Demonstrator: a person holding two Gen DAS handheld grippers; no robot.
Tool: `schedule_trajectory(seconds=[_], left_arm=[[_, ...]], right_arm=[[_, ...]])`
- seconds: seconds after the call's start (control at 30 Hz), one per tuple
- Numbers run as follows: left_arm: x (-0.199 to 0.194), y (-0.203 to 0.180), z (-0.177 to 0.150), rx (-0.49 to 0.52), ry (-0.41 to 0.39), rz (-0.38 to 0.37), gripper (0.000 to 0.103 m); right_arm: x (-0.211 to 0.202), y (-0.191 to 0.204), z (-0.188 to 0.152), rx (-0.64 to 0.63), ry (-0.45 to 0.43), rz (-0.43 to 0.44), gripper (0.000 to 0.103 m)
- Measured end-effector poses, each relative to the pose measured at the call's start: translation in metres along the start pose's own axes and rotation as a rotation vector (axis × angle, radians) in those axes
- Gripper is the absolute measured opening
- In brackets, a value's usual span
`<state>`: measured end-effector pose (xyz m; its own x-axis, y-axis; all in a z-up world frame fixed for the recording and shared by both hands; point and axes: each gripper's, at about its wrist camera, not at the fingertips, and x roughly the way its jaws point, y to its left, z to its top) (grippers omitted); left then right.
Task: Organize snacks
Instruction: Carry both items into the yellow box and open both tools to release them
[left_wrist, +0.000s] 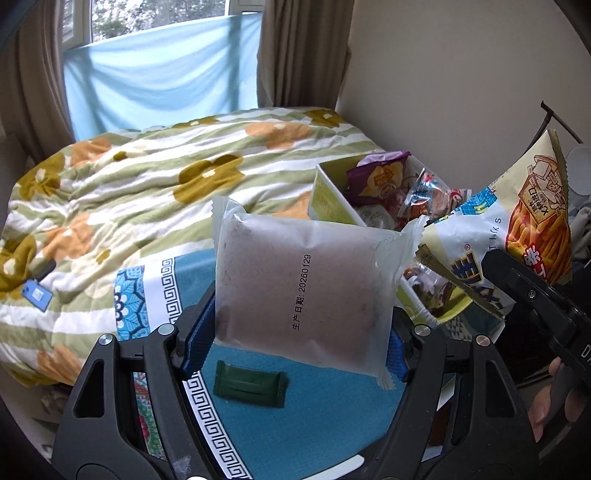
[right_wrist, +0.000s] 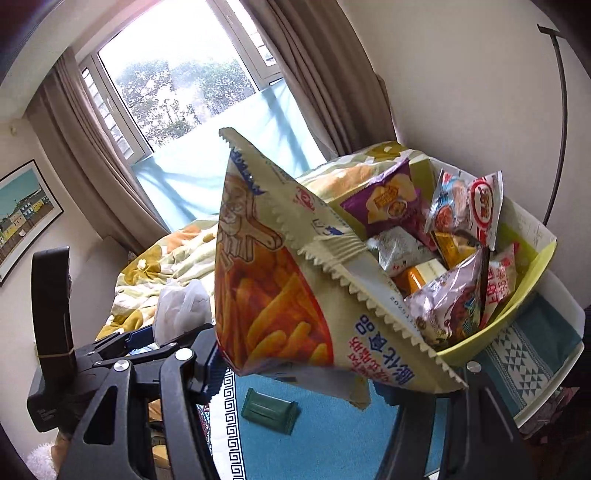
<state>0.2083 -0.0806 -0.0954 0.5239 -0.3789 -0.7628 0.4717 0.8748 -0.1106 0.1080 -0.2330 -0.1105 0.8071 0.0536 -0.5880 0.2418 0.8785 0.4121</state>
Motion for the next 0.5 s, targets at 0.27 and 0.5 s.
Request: schedule_trajectory(seconds=[0.27,0.5], left_arm=[[0.031,-0.083,0.037,-0.005,-0.002,-0.009,0.072],[0.112,-0.152,0.06,-0.026,0.083,0.011,0.072]], right_arm=[[-0.025,-0.071,0.058,-0.034,0.003,-0.025,0.059],[-0.02,-0.148,0.094,-0.014,0.041,-0.007,0.059]])
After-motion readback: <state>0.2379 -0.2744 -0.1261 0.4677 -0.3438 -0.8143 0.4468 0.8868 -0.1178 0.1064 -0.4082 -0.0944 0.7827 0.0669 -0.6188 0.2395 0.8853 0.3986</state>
